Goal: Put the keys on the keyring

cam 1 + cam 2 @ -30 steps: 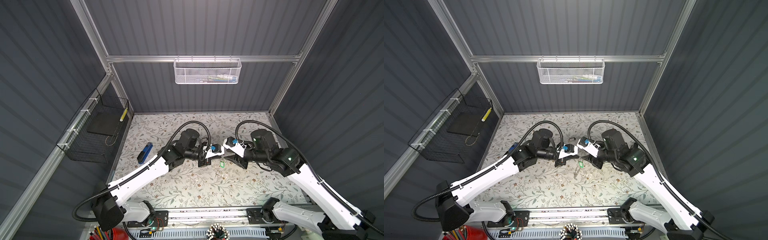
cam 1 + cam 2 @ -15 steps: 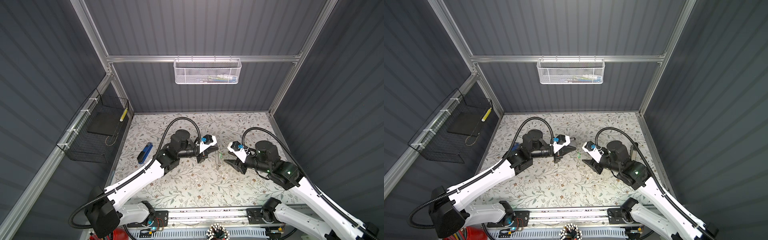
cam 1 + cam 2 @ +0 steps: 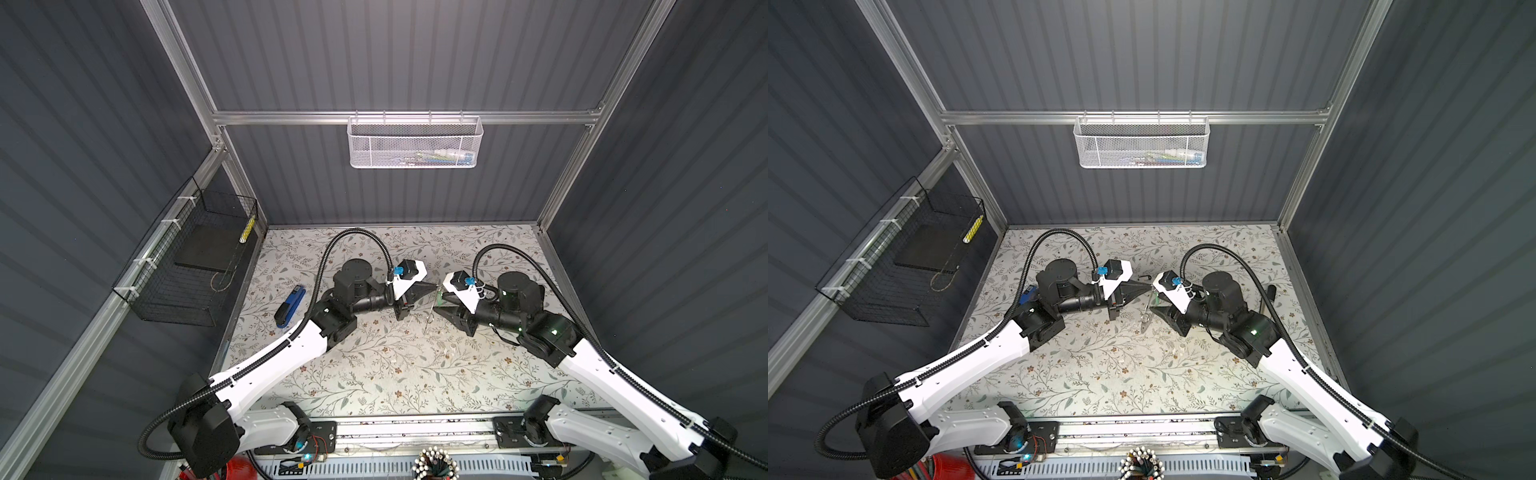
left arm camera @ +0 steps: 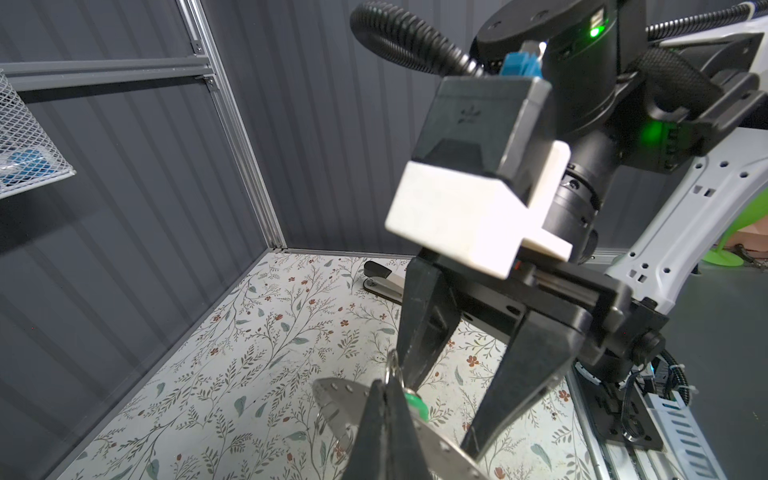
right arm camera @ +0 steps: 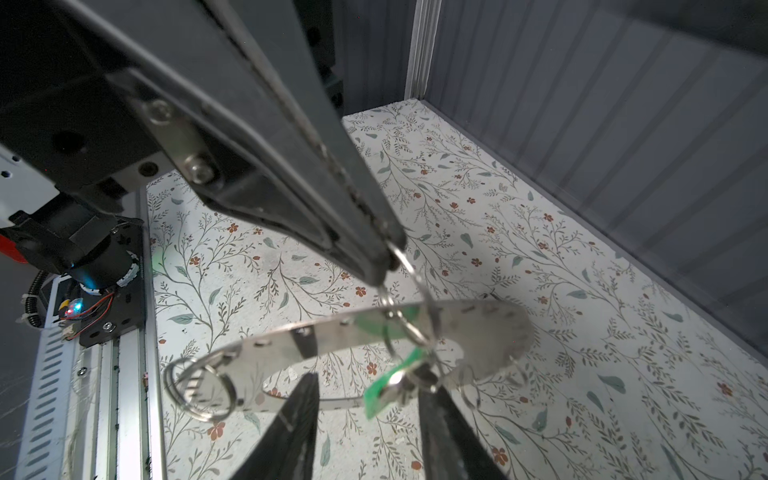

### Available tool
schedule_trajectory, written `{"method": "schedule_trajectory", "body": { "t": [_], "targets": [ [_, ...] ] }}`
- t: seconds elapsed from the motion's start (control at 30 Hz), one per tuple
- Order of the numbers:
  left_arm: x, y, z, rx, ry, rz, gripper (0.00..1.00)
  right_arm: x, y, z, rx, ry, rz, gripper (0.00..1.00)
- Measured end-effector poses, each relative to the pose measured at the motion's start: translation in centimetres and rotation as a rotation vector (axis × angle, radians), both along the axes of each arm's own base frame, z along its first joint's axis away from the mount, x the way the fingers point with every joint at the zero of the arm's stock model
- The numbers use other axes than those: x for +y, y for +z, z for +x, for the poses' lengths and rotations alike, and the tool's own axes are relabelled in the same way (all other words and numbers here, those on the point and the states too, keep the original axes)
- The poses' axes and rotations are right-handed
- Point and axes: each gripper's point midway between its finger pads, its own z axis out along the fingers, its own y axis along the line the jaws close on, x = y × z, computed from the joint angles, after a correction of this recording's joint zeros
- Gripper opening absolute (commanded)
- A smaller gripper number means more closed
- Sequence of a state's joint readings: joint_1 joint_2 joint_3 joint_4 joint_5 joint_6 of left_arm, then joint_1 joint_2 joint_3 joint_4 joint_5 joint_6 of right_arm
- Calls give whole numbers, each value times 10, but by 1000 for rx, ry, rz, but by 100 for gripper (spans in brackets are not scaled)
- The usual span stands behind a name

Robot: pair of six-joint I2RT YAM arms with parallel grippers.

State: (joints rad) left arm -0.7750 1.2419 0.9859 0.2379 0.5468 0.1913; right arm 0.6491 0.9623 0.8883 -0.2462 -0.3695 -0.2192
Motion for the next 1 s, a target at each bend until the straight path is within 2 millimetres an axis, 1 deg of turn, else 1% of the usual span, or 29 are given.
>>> {"method": "schedule_trajectory", "body": {
  "t": [0.2,0.33,0.4,0.57,0.8,0.87,1.0],
  "targets": [
    [0,4,0,-7,0,-15,0,2,10,2,-16,-8,38,33],
    [0,7,0,-12,1,-27,0,2,12,3,-14,-10,48,28],
    [0,8,0,-15,0,-30,0,2,12,2,-13,-9,50,22],
    [0,9,0,-17,1,-32,0,0,13,3,-13,-15,52,13],
    [1,11,-1,-21,1,-35,0,-4,15,0,-31,-18,65,3],
    [1,12,-1,-21,1,-36,0,-5,13,0,-33,-16,53,1],
    [2,10,-3,-13,-7,-28,0,-8,10,-4,-30,14,5,0]
  ]
}}
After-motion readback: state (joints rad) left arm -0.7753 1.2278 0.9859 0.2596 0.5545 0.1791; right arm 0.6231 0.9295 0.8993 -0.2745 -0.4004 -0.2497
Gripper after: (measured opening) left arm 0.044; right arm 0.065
